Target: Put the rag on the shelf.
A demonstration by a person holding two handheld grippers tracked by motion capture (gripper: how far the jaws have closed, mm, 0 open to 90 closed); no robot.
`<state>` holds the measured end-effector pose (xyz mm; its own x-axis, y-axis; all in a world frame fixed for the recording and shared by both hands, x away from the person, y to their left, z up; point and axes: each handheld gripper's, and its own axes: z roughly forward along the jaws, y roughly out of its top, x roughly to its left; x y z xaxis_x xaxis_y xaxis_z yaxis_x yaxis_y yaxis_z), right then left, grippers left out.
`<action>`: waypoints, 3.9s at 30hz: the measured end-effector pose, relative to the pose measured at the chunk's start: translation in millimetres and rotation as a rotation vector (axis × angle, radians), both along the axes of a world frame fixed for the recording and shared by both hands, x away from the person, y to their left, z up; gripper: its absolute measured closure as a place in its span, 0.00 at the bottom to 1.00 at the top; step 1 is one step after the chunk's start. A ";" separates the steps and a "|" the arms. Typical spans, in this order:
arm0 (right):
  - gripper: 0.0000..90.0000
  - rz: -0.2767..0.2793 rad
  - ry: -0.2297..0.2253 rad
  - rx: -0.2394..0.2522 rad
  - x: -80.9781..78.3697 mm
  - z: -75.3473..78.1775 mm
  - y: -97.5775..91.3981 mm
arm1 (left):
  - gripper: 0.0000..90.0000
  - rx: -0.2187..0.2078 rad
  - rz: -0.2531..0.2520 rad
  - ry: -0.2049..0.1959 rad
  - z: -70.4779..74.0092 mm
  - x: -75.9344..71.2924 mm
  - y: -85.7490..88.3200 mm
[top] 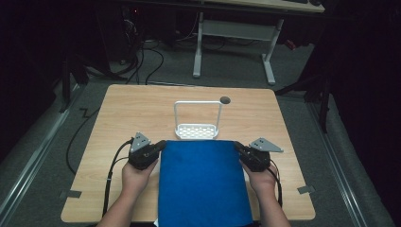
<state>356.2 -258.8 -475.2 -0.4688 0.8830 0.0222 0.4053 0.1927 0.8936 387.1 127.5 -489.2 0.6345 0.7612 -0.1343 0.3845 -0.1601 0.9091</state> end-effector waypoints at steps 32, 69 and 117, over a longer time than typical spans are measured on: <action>0.98 -0.009 -0.266 0.071 -41.7 64.9 -1.3 | 0.98 -0.107 0.009 -0.253 63.1 -42.2 4.1; 0.98 -0.042 -0.435 0.131 -42.6 135.2 -12.6 | 0.99 -0.127 0.019 -0.415 140.7 -29.9 9.6; 0.98 -0.161 -0.280 0.033 128.5 145.1 -5.9 | 0.99 0.064 0.157 -0.274 150.0 123.9 -8.5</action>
